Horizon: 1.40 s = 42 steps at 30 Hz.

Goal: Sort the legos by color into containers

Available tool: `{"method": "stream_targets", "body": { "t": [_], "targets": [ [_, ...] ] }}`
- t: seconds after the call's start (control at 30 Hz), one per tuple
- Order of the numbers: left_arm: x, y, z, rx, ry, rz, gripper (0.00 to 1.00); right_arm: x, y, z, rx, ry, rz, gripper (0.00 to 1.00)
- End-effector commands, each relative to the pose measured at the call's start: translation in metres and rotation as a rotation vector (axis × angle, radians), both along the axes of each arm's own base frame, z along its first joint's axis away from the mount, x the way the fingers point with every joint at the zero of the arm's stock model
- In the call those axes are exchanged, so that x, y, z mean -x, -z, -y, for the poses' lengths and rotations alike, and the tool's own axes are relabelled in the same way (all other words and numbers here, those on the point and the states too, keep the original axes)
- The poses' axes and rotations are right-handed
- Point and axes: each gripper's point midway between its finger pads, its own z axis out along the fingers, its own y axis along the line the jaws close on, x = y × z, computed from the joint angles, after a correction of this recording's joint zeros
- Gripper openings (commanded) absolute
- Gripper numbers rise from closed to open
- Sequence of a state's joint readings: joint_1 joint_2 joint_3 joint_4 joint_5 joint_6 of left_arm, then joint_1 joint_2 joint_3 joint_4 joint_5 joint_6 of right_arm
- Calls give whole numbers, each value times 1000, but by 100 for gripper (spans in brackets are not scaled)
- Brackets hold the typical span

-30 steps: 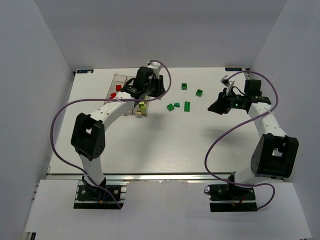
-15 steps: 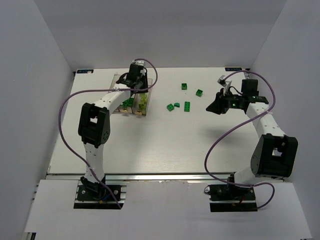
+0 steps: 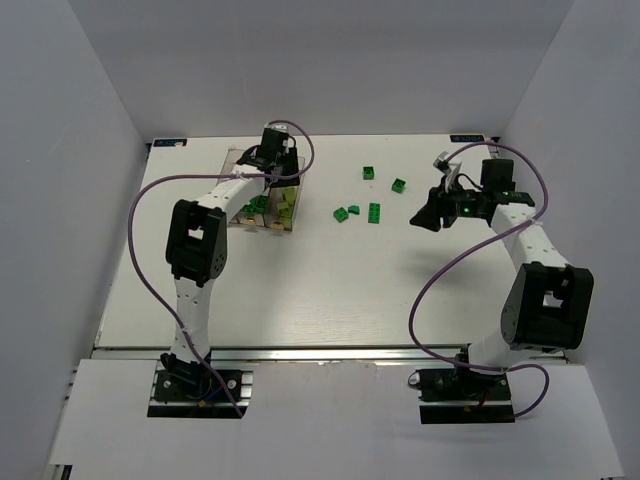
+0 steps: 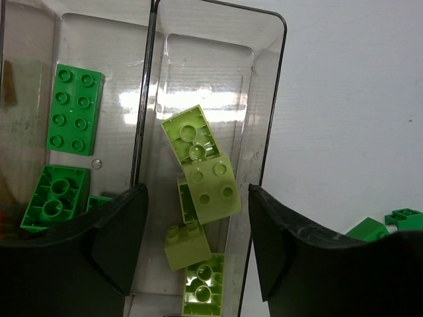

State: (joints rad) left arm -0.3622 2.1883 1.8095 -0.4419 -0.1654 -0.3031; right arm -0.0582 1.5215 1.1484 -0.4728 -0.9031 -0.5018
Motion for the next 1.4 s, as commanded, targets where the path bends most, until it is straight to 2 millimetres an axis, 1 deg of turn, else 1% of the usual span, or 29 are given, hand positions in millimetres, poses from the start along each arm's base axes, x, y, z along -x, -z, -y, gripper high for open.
{"method": "stream_targets", "body": {
  "t": [0.0,0.1,0.13,0.2,0.23,0.27,0.3,0.33,0.4,0.47,0.5,0.57,0.6,0.63,0.67,0.7,0.73,0.77,0.8,0.83,0.87,0.9,0.93,0.97,1.03,1.23,1.3,1.33,1.37],
  "targets": [
    [-8,-45,0,16,-6,84,72,-3,-8,-3,-5,-26,29,53],
    [-6,-56,1,30,4,100,74,-4,-8,-6,0,-35,29,56],
    [-5,-67,2,40,7,119,74,-5,-8,-6,5,-37,33,57],
    [-2,-79,5,67,18,138,75,-7,-8,-7,18,-36,35,61],
    [5,-89,4,83,21,151,75,-8,-9,-7,25,-34,38,63],
    [8,-96,4,96,23,164,83,-10,-11,-7,33,-30,47,65],
    [11,-104,4,113,21,181,96,-12,-11,-8,47,-24,46,74],
    [22,-113,0,128,13,197,98,-13,-13,-9,47,-20,42,89],
    [31,-130,-3,159,0,246,98,-21,-20,-10,65,-5,56,89],
    [45,-139,-9,174,-11,275,98,-24,-25,-19,85,-10,68,90],
    [63,-144,-17,181,-24,286,98,-27,-27,-25,95,-12,76,89],
    [77,-154,-24,208,-45,319,98,-37,-33,-27,131,7,116,89],
    [94,-158,-29,228,-48,336,98,-40,-34,-32,147,2,128,89],
    [102,-161,-31,244,-51,347,98,-42,-35,-35,147,-6,132,89],
    [110,-163,-32,262,-44,352,98,-42,-35,-38,143,-14,123,89],
    [125,-165,-35,286,-48,358,98,-42,-31,-45,125,-35,94,89],
    [132,-166,-36,302,-45,362,98,-47,-39,-48,112,-44,102,89],
    [140,-167,-35,322,-31,361,98,-47,-31,-52,111,-58,60,89],
    [153,-169,-37,352,-34,369,98,-50,-31,-54,114,-59,56,89],
    [159,-171,-37,370,-33,375,98,-56,-37,-56,117,-60,69,89],
    [166,-171,-38,384,-30,376,98,-57,-32,-61,123,-70,49,89],
    [173,-163,-40,397,-41,362,98,-60,-30,-62,134,-67,47,89],
    [181,-173,-43,413,-43,389,98,-63,-35,-65,132,-67,54,88],
    [186,-173,-45,418,-48,392,98,-64,-28,-69,135,-73,34,83],
    [199,-171,-53,422,-70,401,98,-68,-25,-72,144,-53,15,79],
    [220,-159,-67,414,-116,384,98,-88,-13,-80,212,32,-8,77],
    [224,-159,-70,422,-132,386,98,-99,-13,-82,224,85,-17,77],
    [226,-155,-71,422,-138,381,98,-106,-10,-87,221,137,-38,76],
    [228,-157,-73,431,-145,389,98,-112,-12,-87,229,164,-28,76]
  ]
}}
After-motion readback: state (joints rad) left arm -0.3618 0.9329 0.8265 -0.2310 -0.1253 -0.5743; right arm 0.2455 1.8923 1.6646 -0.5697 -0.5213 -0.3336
